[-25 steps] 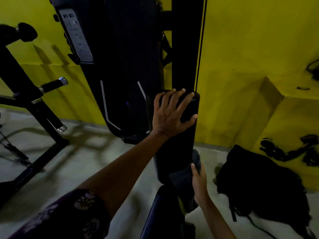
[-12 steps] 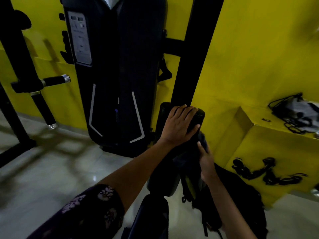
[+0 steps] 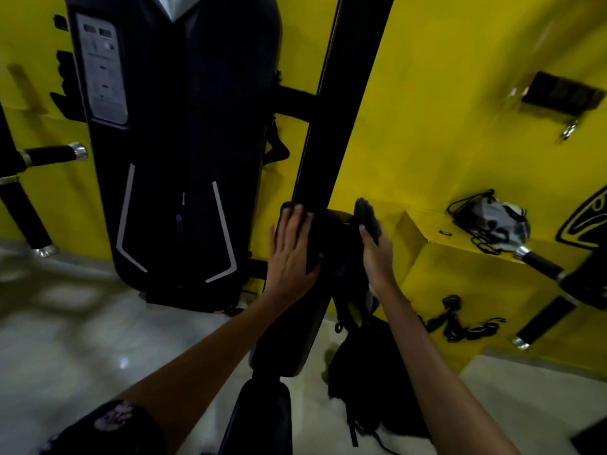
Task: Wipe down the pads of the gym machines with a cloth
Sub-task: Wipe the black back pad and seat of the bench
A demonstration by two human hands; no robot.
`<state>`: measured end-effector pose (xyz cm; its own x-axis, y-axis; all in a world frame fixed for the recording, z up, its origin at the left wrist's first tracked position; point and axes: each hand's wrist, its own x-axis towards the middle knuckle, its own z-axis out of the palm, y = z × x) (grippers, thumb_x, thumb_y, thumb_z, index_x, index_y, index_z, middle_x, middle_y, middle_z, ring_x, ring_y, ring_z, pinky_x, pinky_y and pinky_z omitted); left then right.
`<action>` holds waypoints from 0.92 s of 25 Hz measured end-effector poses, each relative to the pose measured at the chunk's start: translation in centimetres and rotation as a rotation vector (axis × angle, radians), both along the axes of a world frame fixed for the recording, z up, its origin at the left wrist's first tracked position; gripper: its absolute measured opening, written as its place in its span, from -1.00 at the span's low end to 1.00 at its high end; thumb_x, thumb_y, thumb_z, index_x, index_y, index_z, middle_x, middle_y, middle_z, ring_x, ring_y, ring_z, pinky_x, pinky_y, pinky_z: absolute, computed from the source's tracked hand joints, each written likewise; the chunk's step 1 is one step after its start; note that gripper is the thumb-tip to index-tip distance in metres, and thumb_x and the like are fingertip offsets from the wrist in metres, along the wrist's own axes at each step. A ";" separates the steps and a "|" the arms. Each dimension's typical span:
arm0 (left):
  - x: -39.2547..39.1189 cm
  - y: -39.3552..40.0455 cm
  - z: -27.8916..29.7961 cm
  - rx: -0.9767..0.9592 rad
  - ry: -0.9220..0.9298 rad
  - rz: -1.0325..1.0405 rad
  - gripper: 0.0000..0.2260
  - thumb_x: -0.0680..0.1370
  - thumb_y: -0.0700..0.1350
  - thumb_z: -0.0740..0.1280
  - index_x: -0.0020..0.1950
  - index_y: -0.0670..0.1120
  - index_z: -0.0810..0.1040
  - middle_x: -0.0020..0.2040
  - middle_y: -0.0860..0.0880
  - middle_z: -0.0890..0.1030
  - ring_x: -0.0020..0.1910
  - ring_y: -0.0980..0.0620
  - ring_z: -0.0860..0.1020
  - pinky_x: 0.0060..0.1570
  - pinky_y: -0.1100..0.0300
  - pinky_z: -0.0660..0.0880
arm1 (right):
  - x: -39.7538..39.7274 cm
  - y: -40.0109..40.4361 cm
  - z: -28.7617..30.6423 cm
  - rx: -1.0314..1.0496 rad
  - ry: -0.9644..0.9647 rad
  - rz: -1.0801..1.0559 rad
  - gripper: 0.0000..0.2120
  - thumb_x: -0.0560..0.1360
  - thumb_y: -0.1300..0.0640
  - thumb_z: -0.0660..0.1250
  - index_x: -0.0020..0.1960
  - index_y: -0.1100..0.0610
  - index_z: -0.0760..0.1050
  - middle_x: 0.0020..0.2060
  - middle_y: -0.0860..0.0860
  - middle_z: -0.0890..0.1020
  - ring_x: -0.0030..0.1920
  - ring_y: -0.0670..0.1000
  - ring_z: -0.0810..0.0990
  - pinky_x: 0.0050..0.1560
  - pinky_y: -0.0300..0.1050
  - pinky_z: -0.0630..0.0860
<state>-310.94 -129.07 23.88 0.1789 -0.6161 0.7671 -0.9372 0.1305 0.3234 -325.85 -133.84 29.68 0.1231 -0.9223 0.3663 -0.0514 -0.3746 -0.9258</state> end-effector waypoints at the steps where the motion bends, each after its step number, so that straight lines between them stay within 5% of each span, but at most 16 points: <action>1: 0.3 0.5 -1.1 0.037 0.140 0.020 -0.27 0.50 0.16 0.13 0.55 -0.16 -0.03 0.56 -0.14 -0.07 0.53 -0.09 -0.14 0.48 -0.02 -0.27 | -0.2 -0.4 0.6 -0.056 0.092 -0.009 -0.69 0.62 0.14 0.18 0.35 0.08 0.38 0.07 -0.01 0.55 0.09 0.05 0.55 -0.04 -0.12 0.45; 5: 0.5 0.9 -3.8 0.223 0.623 -0.184 -0.16 0.53 0.20 0.25 0.54 -0.15 -0.18 0.56 -0.14 -0.09 0.53 -0.11 -0.03 0.48 -0.05 -0.03 | -0.9 -1.6 2.9 -0.348 0.748 -0.158 -0.62 0.61 0.01 0.19 0.38 0.09 0.37 0.22 0.09 0.51 0.23 0.20 0.41 0.11 0.11 0.31; 9: -0.1 1.2 -4.3 0.142 0.730 -0.241 -0.19 0.52 0.21 0.26 0.55 -0.10 -0.13 0.53 -0.16 0.06 0.49 -0.12 0.12 0.42 0.10 0.13 | 3.1 -0.1 6.1 -0.643 1.267 -0.169 -0.61 0.61 -0.06 0.14 0.41 -0.03 0.33 0.32 -0.01 0.44 0.30 0.18 0.31 0.19 0.09 0.19; 13: -0.2 1.5 -6.0 0.207 0.697 -0.179 -0.21 0.53 0.13 0.26 0.54 0.03 -0.22 0.53 -0.13 0.06 0.49 -0.14 0.12 0.40 -0.21 0.17 | 5.0 -0.1 6.6 -0.574 1.319 -0.165 -0.58 0.56 -0.18 0.16 0.39 -0.10 0.35 0.31 -0.07 0.46 0.28 0.15 0.33 0.19 0.08 0.20; 16: 0.0 2.0 -7.5 0.226 0.690 -0.204 -0.19 0.53 0.10 0.28 0.49 0.15 -0.29 0.55 -0.07 0.01 0.52 -0.11 0.06 0.38 -0.25 0.20 | 6.6 -0.2 5.9 -0.543 1.338 -0.292 -0.55 0.55 -0.23 0.14 0.37 -0.08 0.37 0.28 -0.03 0.48 0.27 0.19 0.34 0.19 0.13 0.20; 23: 0.7 2.3 -10.1 0.254 0.624 -0.240 -0.18 0.53 -0.03 0.34 0.48 0.09 -0.27 0.56 -0.06 -0.05 0.53 -0.08 0.02 0.42 -0.14 0.20 | 6.8 0.2 3.5 -1.213 1.368 -0.357 -0.55 0.45 -0.11 0.17 0.30 0.01 0.42 0.22 0.08 0.51 0.07 0.20 0.42 -0.01 0.11 0.32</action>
<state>-310.20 -126.73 13.74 0.3748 -0.8394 0.3937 -0.5222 0.1597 0.8377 -319.03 -133.69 33.15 0.7468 -0.3112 0.5877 -0.6514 -0.5205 0.5521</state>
